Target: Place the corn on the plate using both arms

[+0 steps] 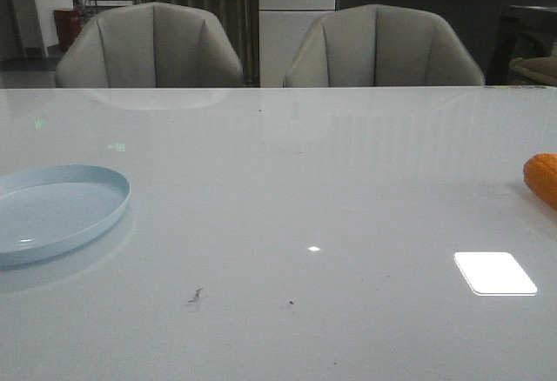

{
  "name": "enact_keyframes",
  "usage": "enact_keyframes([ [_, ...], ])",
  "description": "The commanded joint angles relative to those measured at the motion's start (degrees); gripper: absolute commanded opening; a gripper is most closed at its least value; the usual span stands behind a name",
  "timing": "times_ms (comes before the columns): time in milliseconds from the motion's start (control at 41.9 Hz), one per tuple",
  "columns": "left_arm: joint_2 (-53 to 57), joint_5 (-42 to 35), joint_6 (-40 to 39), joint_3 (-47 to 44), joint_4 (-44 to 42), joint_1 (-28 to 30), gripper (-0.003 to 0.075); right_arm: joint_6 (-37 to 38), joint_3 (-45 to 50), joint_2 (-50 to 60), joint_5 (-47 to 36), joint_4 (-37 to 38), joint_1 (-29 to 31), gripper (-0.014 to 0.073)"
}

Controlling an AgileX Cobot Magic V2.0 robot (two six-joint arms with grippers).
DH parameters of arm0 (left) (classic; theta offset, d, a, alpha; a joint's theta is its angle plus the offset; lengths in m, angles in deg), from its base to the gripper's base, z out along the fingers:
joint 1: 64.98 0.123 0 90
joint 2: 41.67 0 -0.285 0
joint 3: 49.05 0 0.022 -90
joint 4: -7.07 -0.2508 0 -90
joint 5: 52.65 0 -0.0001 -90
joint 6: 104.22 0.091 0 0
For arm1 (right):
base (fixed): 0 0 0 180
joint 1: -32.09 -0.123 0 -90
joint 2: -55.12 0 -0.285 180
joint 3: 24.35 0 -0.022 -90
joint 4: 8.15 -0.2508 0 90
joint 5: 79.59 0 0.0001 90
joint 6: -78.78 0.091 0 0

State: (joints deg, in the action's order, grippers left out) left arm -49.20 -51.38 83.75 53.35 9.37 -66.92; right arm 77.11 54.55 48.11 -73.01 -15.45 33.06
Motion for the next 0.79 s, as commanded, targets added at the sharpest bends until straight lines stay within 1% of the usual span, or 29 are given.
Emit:
enact_keyframes([
  [0, 0.8, -4.6, -0.4, -2.2, 0.4, 0.1, 0.0089, -0.4, -1.3, 0.8, -4.4, 0.3, 0.3, 0.0054],
  [502, 0.8, -4.6, -0.4, -2.2, 0.4, 0.1, 0.0089, -0.4, -1.3, 0.8, -4.4, 0.3, 0.3, 0.0054],
  [765, 0.8, -5.1, -0.4, -2.2, 2.0, 0.1, 0.0089, -0.4, -1.3, 0.8, -4.4, 0.3, 0.3, 0.0054],
])
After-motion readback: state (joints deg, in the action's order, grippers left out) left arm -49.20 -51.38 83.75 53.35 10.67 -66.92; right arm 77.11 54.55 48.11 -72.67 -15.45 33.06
